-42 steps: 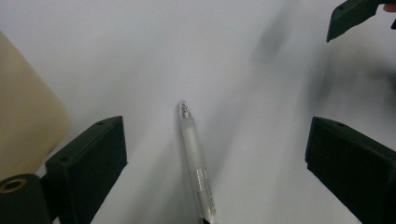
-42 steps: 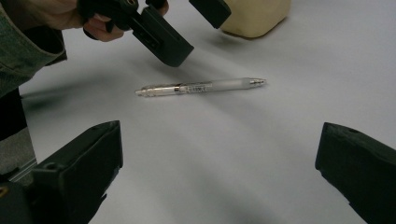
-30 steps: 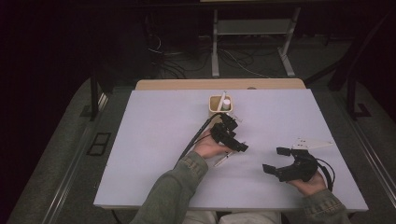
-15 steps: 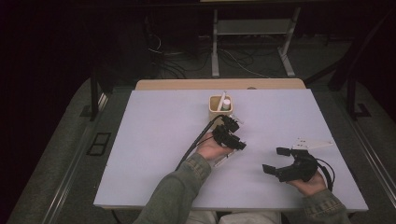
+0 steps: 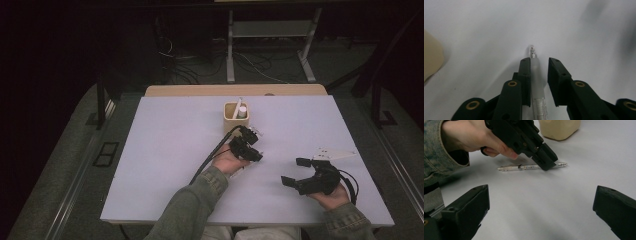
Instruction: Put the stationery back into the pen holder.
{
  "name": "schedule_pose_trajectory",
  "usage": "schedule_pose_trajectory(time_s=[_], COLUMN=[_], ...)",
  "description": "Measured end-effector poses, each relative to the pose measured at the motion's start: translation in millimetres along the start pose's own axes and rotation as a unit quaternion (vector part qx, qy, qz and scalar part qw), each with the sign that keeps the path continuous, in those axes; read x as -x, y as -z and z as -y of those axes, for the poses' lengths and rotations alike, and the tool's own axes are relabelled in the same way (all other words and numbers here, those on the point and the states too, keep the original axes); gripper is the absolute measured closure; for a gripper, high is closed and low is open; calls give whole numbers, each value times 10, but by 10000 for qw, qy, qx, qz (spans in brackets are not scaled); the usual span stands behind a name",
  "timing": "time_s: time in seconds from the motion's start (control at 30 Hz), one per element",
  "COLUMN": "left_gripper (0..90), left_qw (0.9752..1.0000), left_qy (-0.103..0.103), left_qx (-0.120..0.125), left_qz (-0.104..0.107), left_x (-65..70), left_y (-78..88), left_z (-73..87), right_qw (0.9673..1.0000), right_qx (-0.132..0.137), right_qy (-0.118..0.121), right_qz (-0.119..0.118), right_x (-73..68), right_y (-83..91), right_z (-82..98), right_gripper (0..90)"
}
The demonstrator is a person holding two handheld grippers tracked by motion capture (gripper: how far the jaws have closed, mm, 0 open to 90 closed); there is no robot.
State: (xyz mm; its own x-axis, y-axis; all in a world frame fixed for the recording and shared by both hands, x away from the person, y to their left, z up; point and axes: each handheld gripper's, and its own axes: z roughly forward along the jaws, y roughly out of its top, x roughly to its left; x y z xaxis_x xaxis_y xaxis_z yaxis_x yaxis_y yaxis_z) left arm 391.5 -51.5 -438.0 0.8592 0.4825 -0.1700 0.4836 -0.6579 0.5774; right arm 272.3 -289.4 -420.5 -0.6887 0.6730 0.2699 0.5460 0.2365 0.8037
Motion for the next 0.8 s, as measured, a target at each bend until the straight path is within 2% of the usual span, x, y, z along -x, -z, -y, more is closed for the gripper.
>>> schedule_pose_trajectory(time_s=[0.07, 0.33, 0.63, 0.67, 0.7, 0.77, 0.8], left_gripper=[754, 789, 796, 796, 796, 796, 797], left_qw=[9998, 9996, 9995, 9995, 9998, 9993, 9993], left_qy=[114, 188, 201, 183, 78, 198, 164], left_qx=[118, 168, 215, 218, 157, 300, 322], left_qz=[-58, -123, -97, -99, -71, -48, -26], left_x=[17, 36, 33, 30, 13, 20, 7], left_y=[-15, -17, -15, -10, 9, 35, 63], left_z=[4, 26, 31, 29, 26, 17, 13], right_qw=[10000, 10000, 10000, 10000, 10000, 10000, 10000], right_qx=[-1, 0, -2, -1, 3, 5, 6], right_qy=[-2, -10, -5, -7, 2, 2, -2], right_qz=[1, 4, 2, 3, 3, 6, 6], right_x=[1, -1, -3, -2, 1, 3, 3], right_y=[0, 2, 2, 2, 1, 0, 1], right_z=[0, -1, -2, -2, -1, -1, -2], right_gripper=[4, 4, 4, 4, 4, 4, 4])
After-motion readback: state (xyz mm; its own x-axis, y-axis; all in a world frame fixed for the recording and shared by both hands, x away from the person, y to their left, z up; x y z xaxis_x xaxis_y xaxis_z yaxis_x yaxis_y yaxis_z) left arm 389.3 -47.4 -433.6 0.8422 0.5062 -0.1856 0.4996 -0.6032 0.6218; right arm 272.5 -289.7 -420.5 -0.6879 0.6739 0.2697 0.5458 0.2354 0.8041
